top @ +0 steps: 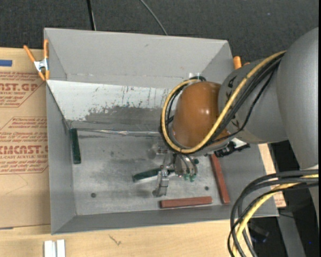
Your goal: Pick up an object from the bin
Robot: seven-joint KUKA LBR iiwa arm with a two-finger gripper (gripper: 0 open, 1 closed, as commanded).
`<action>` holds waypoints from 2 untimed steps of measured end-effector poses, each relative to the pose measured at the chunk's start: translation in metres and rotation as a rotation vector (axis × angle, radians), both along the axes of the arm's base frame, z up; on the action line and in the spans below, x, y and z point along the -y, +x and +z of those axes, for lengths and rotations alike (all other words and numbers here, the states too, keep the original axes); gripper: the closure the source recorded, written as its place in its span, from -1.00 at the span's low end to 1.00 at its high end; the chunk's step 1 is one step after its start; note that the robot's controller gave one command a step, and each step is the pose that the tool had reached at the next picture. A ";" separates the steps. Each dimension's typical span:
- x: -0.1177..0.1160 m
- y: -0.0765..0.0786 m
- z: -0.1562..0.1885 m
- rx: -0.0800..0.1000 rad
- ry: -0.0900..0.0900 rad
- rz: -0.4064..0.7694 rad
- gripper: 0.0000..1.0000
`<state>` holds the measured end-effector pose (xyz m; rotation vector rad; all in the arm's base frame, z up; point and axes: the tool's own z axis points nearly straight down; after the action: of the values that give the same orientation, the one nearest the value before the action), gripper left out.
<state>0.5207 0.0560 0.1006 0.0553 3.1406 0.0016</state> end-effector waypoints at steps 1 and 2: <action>-0.007 0.001 -0.030 0.000 -0.001 0.026 -1.00; 0.003 -0.009 -0.030 0.003 0.002 -0.052 1.00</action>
Offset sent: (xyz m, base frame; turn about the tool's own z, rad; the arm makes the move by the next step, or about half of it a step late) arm -0.0098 -0.0052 -0.0306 0.0536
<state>0.5119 0.0526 0.0708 0.1375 3.1352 0.0043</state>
